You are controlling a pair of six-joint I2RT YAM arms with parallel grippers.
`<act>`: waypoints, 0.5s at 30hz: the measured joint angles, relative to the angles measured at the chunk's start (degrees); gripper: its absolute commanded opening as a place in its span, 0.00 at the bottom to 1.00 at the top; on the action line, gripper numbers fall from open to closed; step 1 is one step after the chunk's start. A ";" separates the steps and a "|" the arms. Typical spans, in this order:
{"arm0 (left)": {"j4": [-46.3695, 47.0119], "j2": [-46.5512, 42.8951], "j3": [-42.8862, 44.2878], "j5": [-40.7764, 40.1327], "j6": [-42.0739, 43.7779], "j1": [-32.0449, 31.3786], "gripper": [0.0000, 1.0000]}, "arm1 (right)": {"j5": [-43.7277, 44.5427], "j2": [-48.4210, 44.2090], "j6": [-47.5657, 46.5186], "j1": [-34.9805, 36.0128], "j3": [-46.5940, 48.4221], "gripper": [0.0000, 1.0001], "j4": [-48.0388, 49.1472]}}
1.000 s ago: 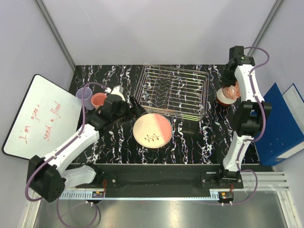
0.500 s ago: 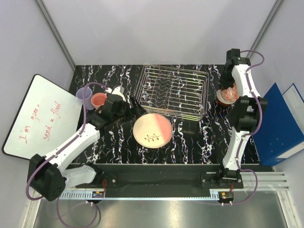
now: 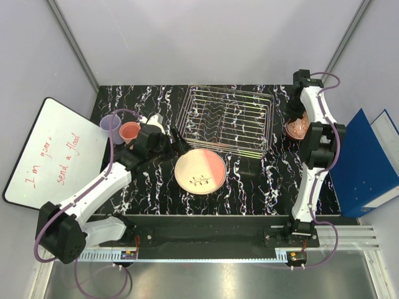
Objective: Unload the mixed dishes from the dish rack
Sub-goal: Place the bowl at the center of the board.
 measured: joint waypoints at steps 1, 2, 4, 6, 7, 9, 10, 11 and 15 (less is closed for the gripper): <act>-0.02 0.00 -0.11 0.00 0.02 0.00 0.91 | -0.02 0.46 0.00 0.00 0.20 0.00 -0.02; -0.04 0.00 -0.15 -0.02 0.04 0.00 0.91 | -0.02 0.90 0.00 0.00 0.52 0.00 0.00; -0.04 0.00 -0.15 -0.02 0.09 0.00 0.91 | 0.00 1.73 0.00 0.00 1.25 0.01 0.09; -0.04 0.00 -0.15 -0.04 0.11 0.00 0.91 | -0.04 2.23 0.07 0.00 2.14 0.07 0.15; -0.04 0.00 -0.15 -0.07 0.13 0.00 0.91 | -0.09 2.45 0.11 0.00 2.60 0.15 0.15; -0.04 0.09 -0.15 -0.07 0.15 0.00 0.91 | -0.50 2.67 0.31 0.00 3.21 0.24 0.46; -0.04 0.20 -0.15 -0.07 0.15 0.00 0.91 | -0.50 2.78 0.31 0.00 3.58 0.27 0.44; -0.04 0.31 -0.15 -0.07 0.15 0.00 0.91 | -0.76 2.78 0.55 0.00 3.72 0.33 0.39; -0.07 0.81 -0.15 -0.07 0.17 0.00 0.91 | -1.07 2.78 0.68 0.00 4.63 0.41 0.28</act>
